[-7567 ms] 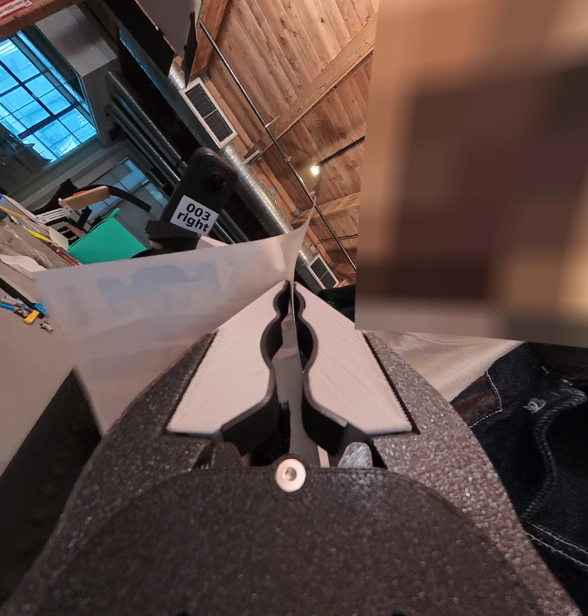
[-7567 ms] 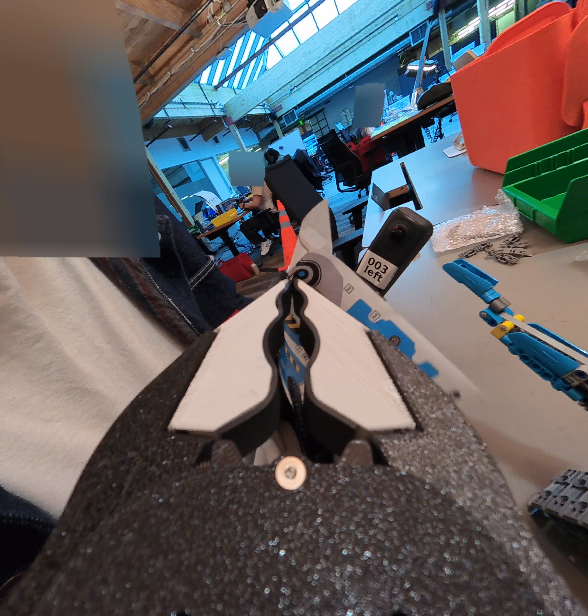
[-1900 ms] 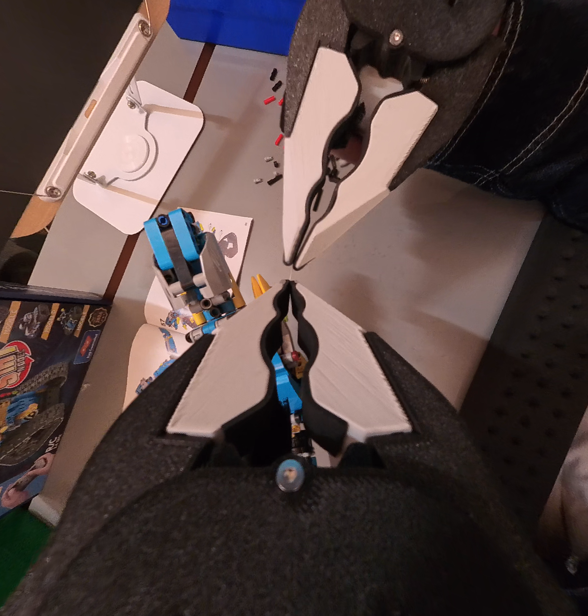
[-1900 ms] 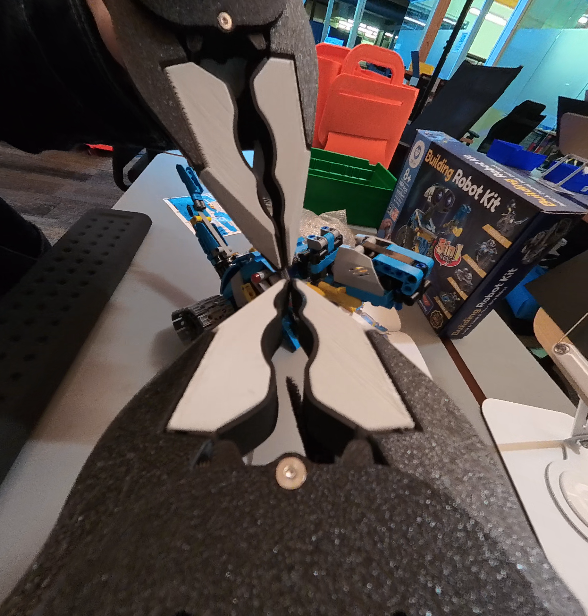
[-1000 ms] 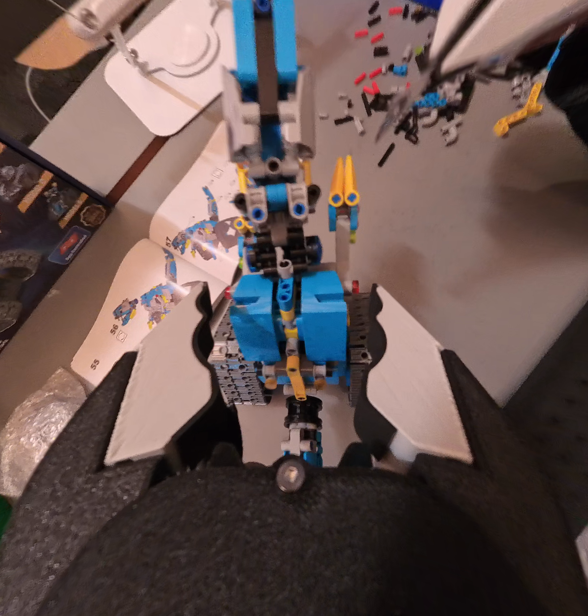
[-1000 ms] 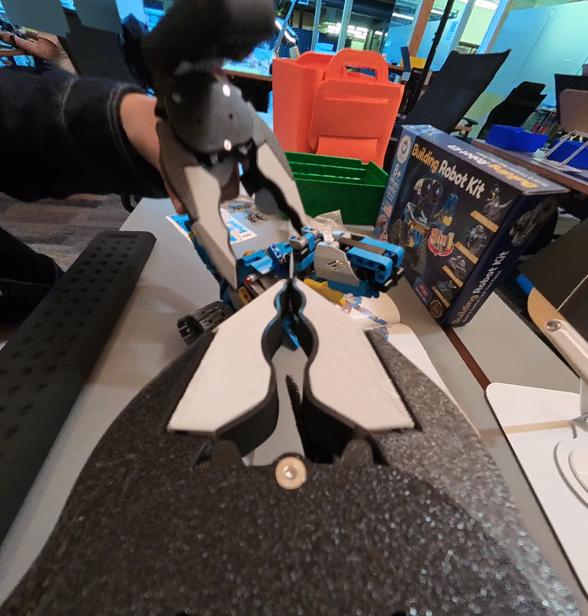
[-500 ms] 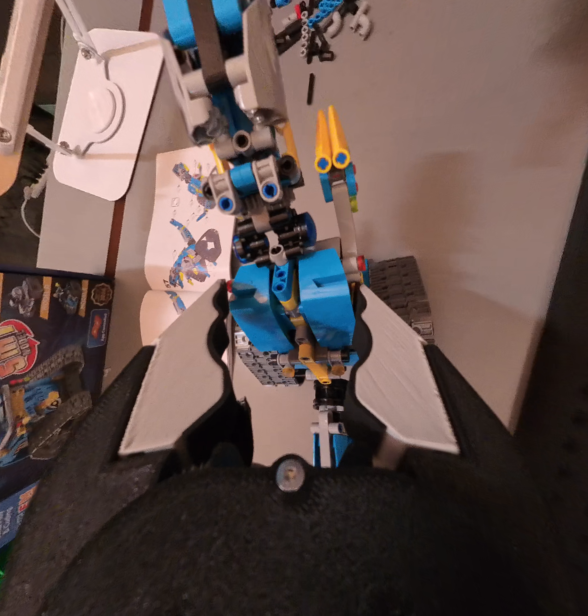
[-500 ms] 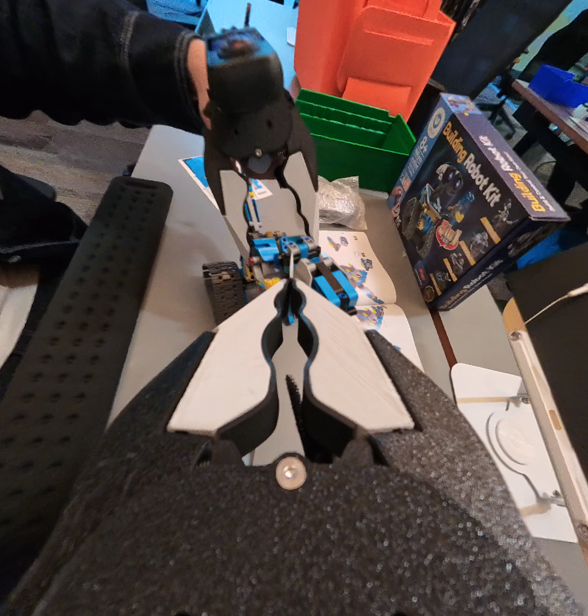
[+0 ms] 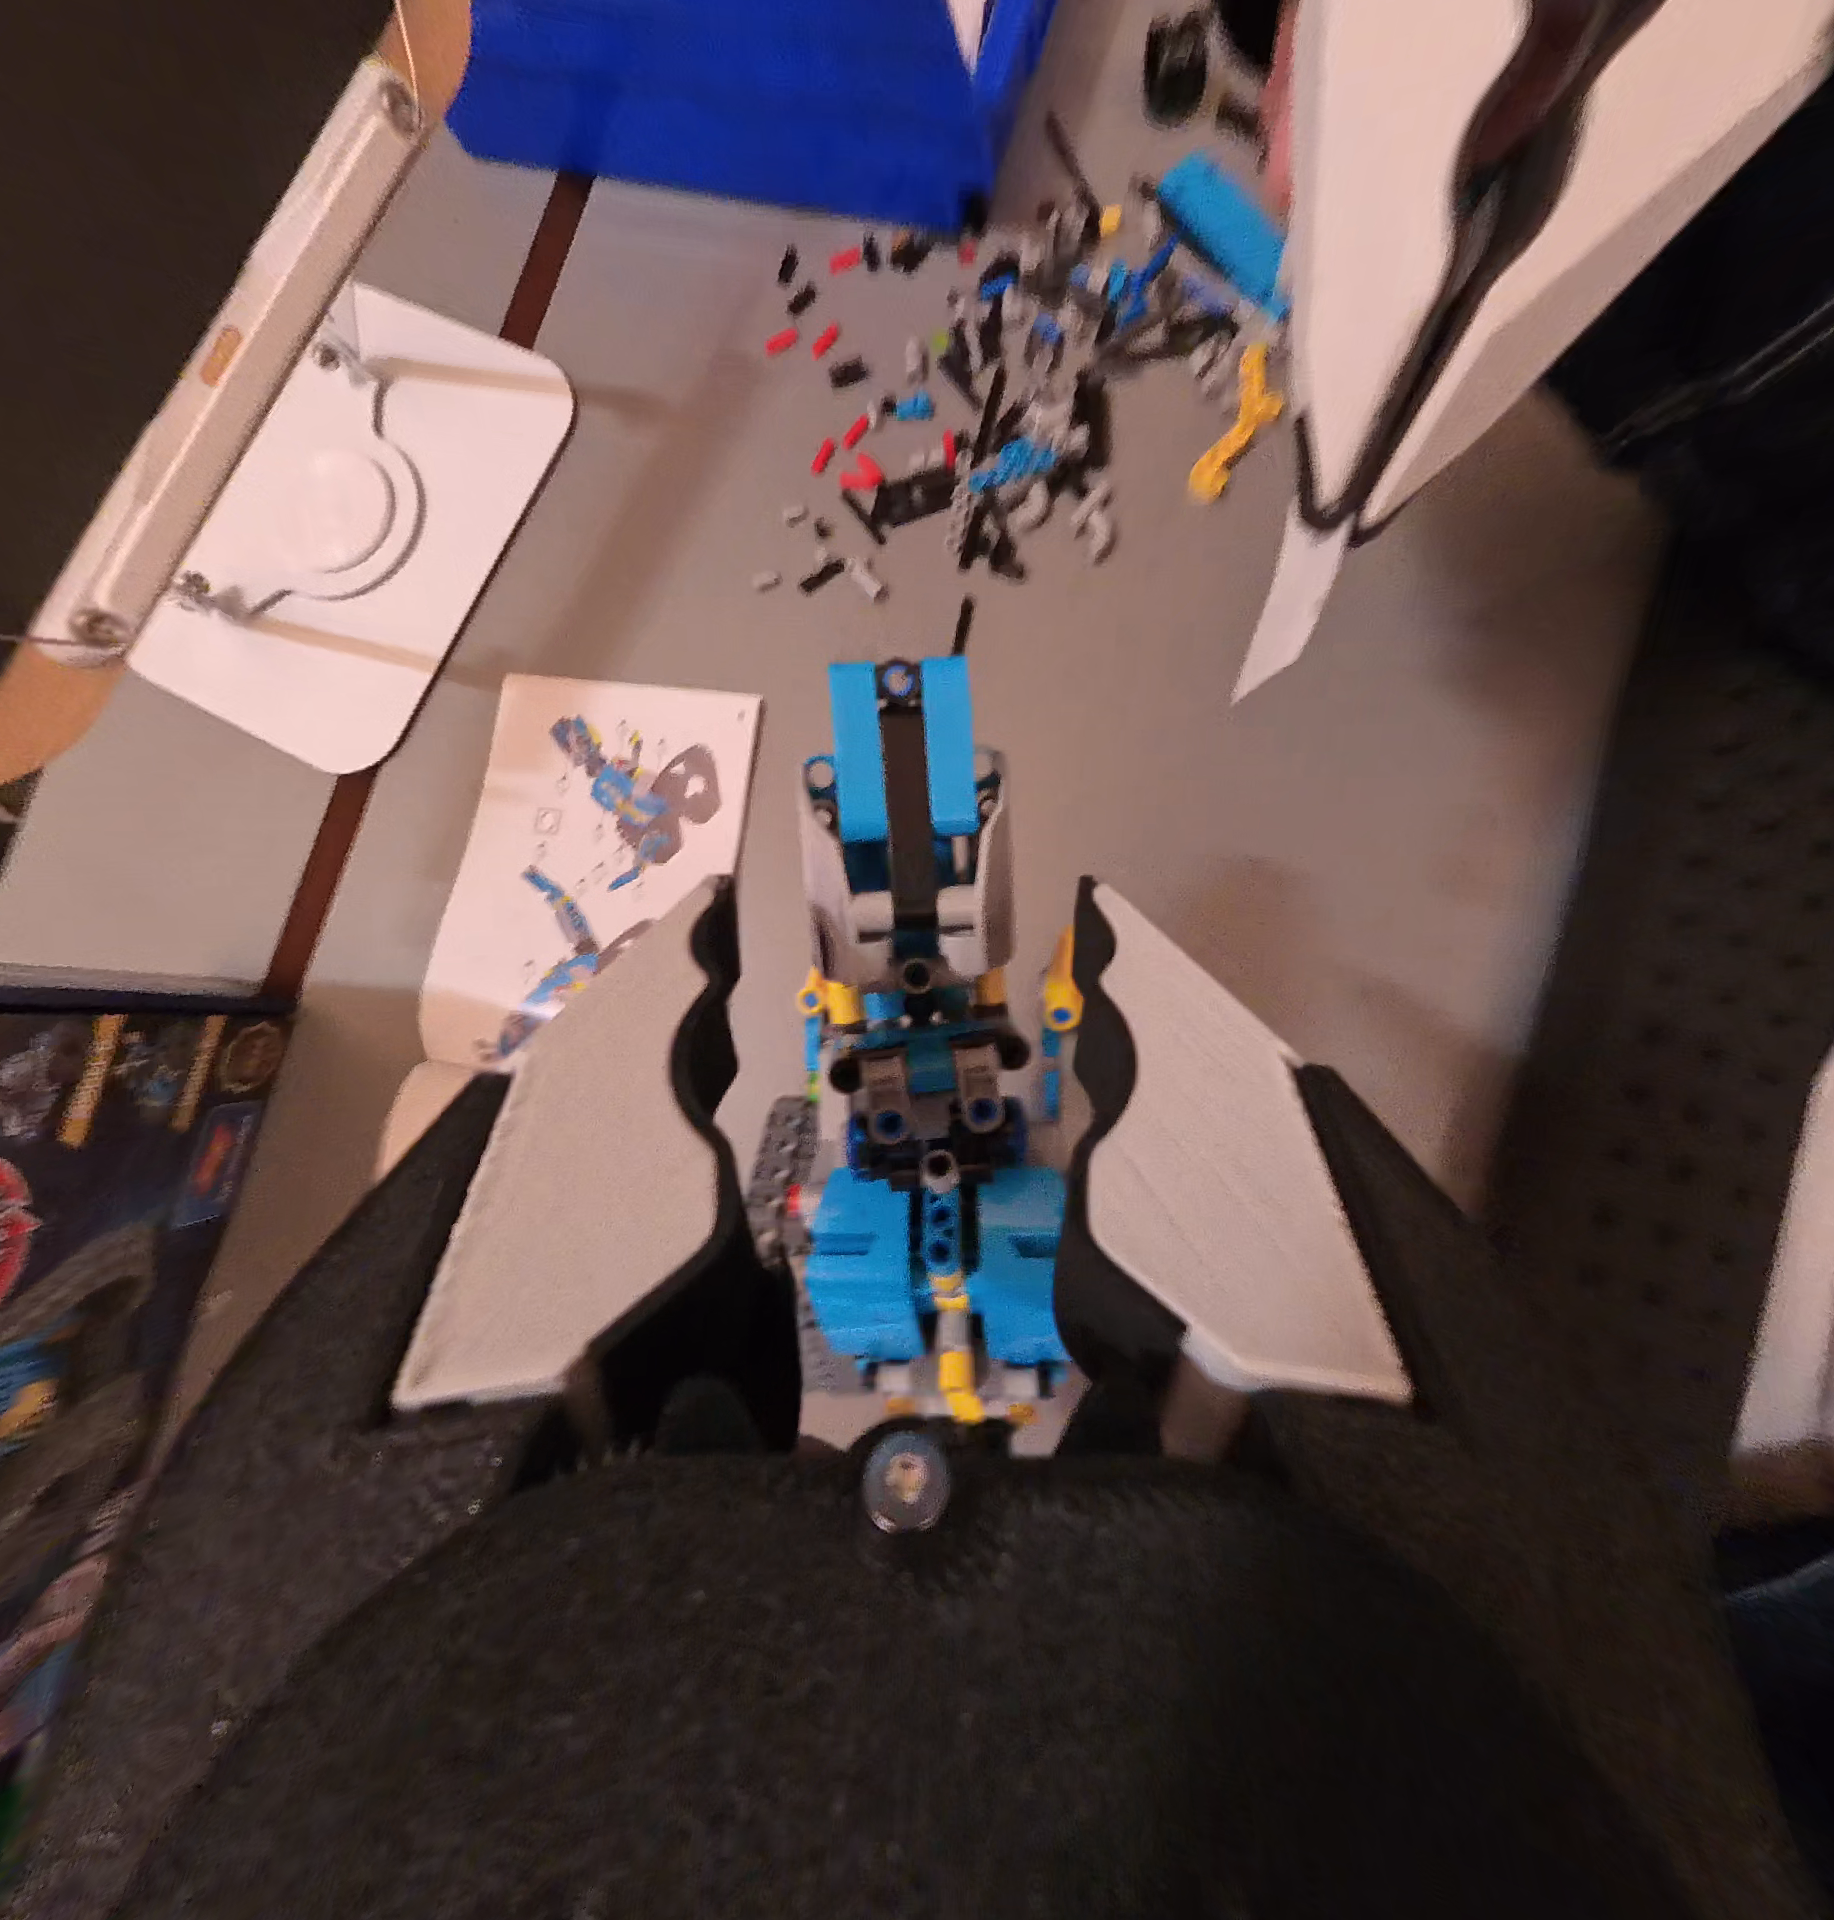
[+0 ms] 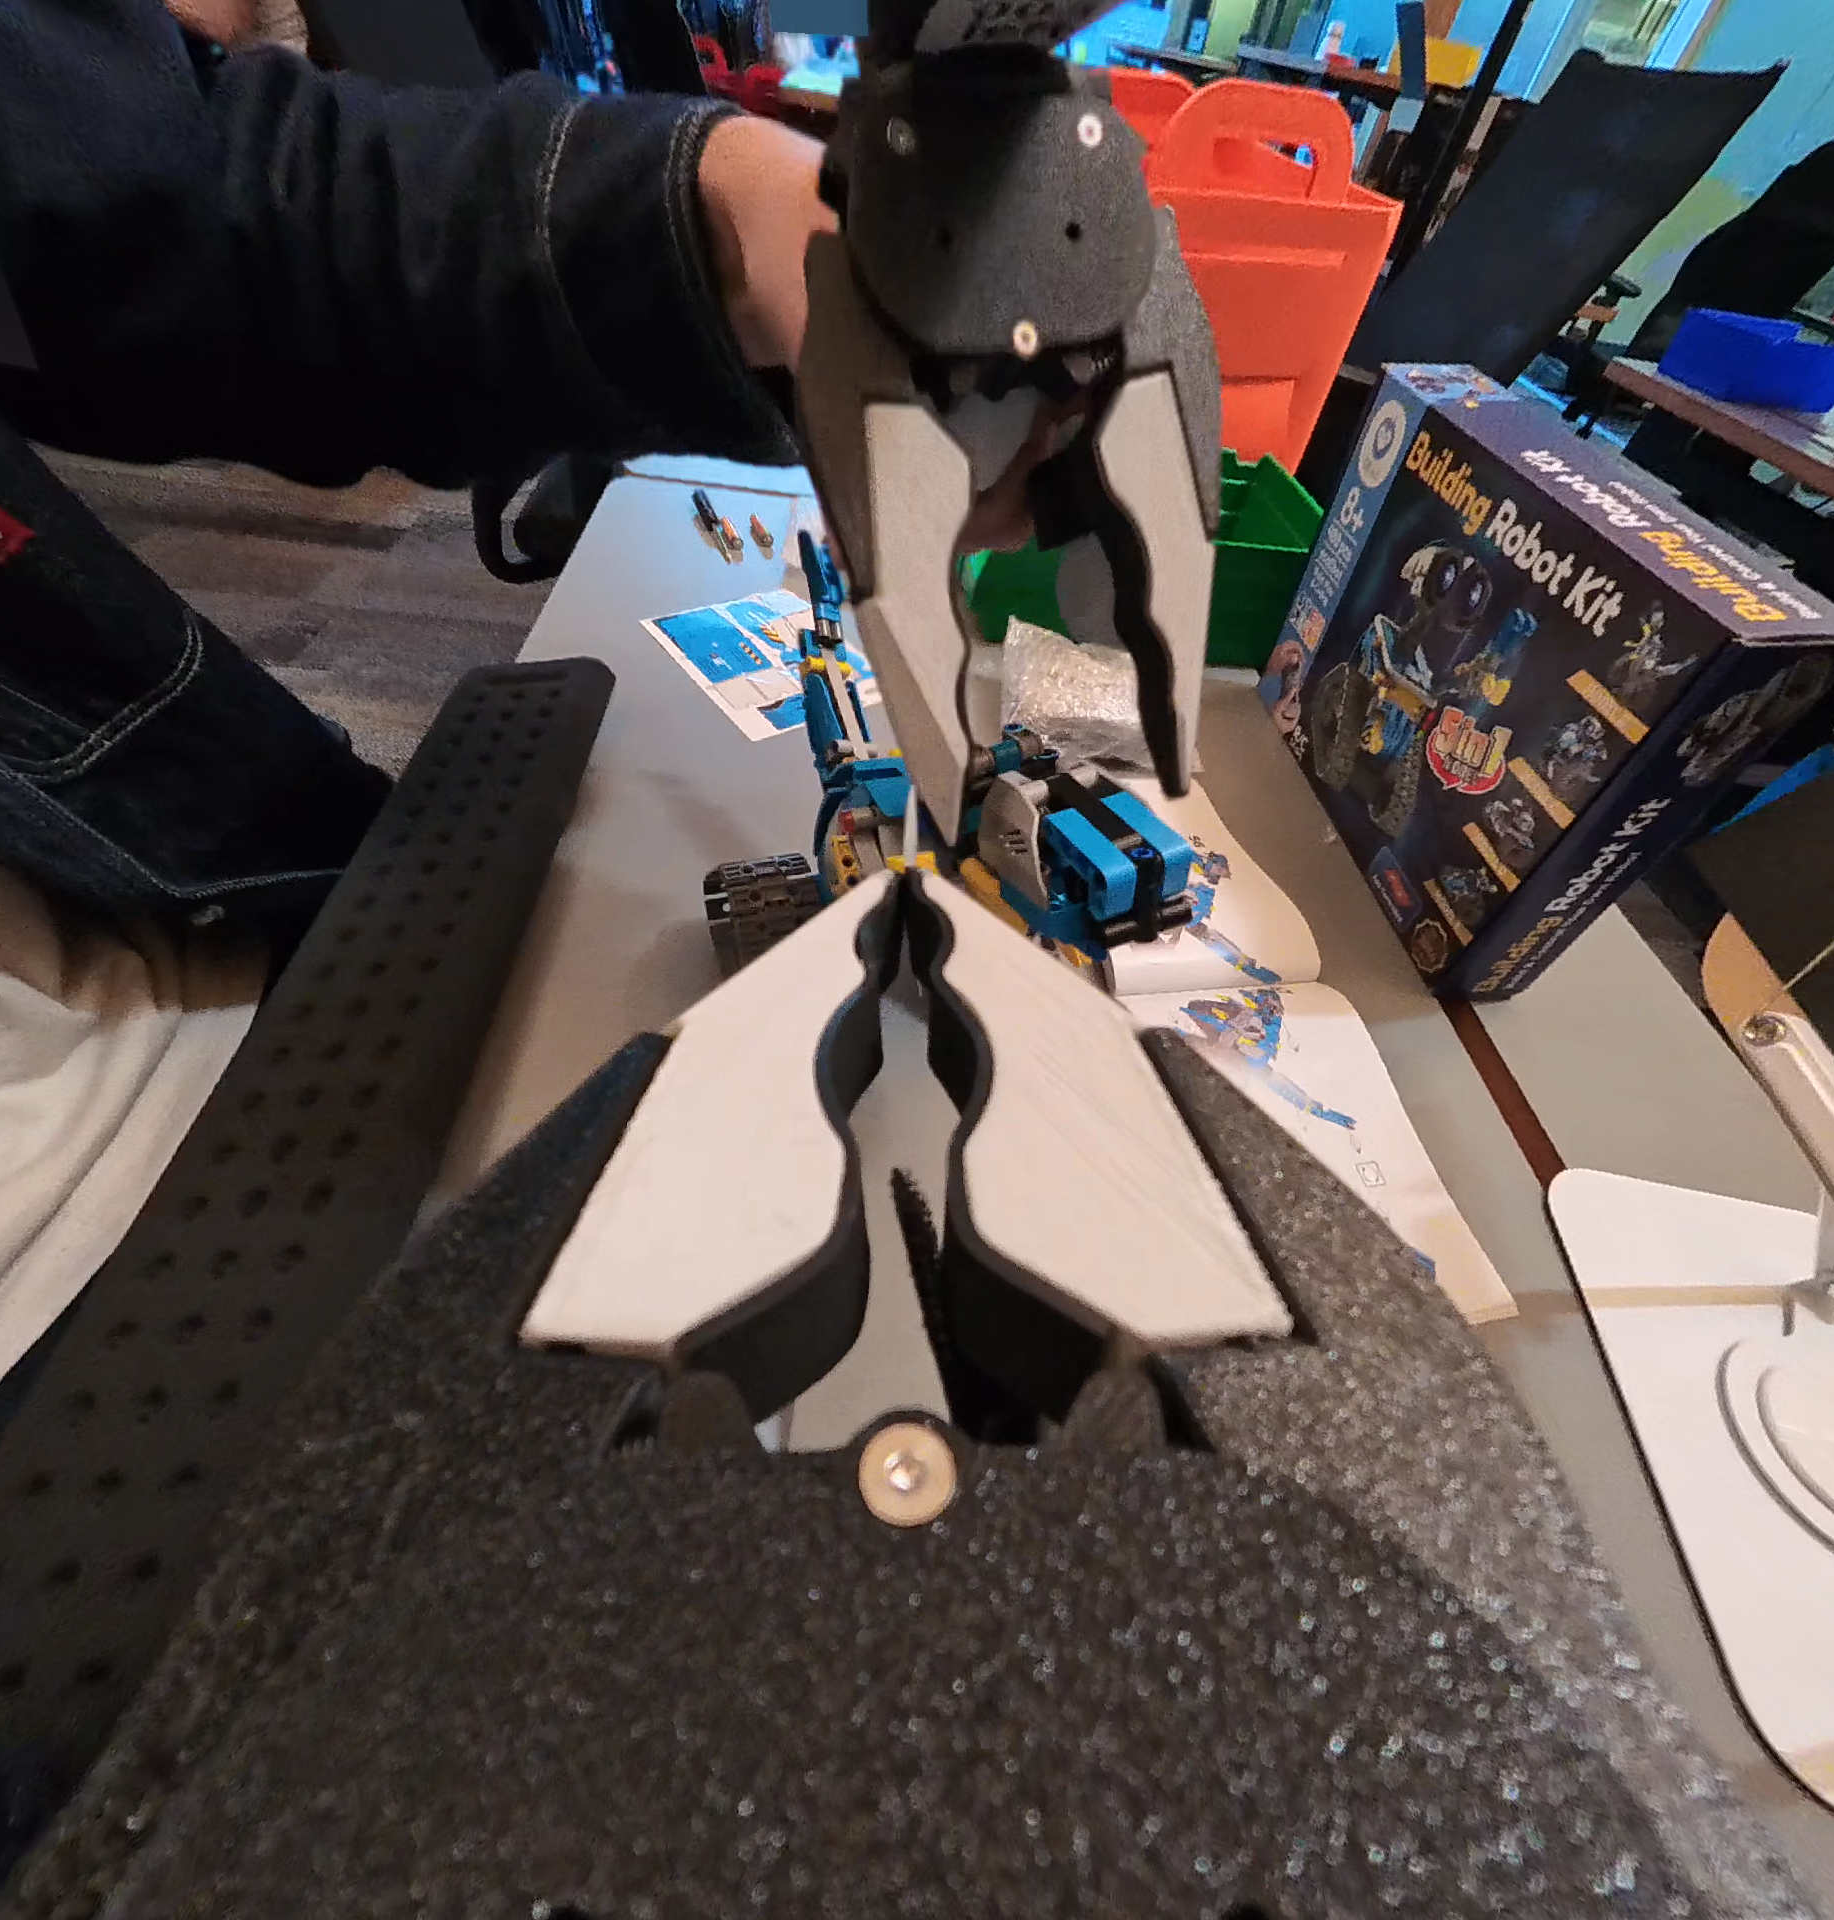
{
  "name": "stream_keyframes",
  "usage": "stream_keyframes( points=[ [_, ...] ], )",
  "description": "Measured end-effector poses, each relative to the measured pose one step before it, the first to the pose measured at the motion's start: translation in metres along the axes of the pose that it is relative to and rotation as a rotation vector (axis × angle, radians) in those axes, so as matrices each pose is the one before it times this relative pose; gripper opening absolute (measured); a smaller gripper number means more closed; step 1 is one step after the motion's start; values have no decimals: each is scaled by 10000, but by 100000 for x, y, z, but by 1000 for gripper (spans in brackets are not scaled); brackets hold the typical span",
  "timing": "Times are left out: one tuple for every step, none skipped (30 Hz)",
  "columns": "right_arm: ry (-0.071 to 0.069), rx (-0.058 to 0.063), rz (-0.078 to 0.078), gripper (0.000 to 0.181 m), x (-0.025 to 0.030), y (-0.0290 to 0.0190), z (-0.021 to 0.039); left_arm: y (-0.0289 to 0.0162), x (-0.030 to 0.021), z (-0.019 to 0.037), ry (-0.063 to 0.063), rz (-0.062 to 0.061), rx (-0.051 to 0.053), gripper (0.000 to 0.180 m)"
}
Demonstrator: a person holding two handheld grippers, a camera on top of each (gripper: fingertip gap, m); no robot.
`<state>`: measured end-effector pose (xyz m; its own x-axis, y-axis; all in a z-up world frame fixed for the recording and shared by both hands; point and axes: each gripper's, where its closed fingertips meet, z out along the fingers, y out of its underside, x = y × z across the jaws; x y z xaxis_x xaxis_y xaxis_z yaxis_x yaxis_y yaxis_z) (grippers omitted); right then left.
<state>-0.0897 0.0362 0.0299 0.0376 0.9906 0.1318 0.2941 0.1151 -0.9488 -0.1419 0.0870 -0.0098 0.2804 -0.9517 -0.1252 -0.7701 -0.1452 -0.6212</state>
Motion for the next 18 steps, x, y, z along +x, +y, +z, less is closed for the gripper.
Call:
stream_keyframes(
  points=[
    [-68, 123, -11, 0, -136, -296, -18, 158, -135, 193, -26, 265, -194, 62],
    [-138, 177, -14, 0, -285, -336, -23, 59, 22, 120, 113, 76, -100, 57],
    [-123, 134, -22, 0, -269, -231, 5, 3, 131, 84, 199, -18, -70, 49],
    [-56, 38, -19, 0, -132, -85, 38, 1, 114, 71, 173, 32, -63, 44],
    [-31, -18, -2, 0, -44, 14, 68, 5, 5, 33, 77, 96, -62, 40],
    [-40, -14, 12, 0, -26, 16, 103, 12, 8, -16, 84, 93, -38, 40],
    [-45, -4, -1, 0, -1, -19, 124, 13, 20, -14, 117, 46, -20, 40],
    [-81, -8, -7, 0, -32, -54, 162, 9, 38, -46, 185, 4, 11, 40],
    [-88, -39, 1, 0, 22, -74, 173, 7, 57, -45, 265, -59, 37, 39],
    [-74, -96, 0, 0, 92, -66, 183, -15, 12, -12, 311, -154, 50, 39],
    [-52, -152, -14, 0, 152, -43, 187, -26, -20, 69, 354, -254, 55, 38],
    [-104, -158, 8, 0, 108, -57, 181, -34, -5, 112, 402, -283, 69, 38],
    [-167, -183, 44, 0, 11, -47, 189, -65, -8, 92, 386, -192, 95, 38],
    [-178, -225, 50, 0, -4, 1, 189, -51, -5, 65, 386, -120, 102, 38],
    [-177, -281, 68, 0, 15, 51, 191, -32, 88, 8, 459, -123, 82, 38],
    [-127, -386, 107, 0, 72, 198, 168, -1, 79, -25, 473, -113, 60, 38],
    [-6, -366, 38, 0, 236, 176, 129, 26, 26, -45, 473, -86, 38, 39],
    [-38, -262, 20, 0, 144, 50, 94, 23, -14, -64, 479, -72, 28, 39]
  ],
)
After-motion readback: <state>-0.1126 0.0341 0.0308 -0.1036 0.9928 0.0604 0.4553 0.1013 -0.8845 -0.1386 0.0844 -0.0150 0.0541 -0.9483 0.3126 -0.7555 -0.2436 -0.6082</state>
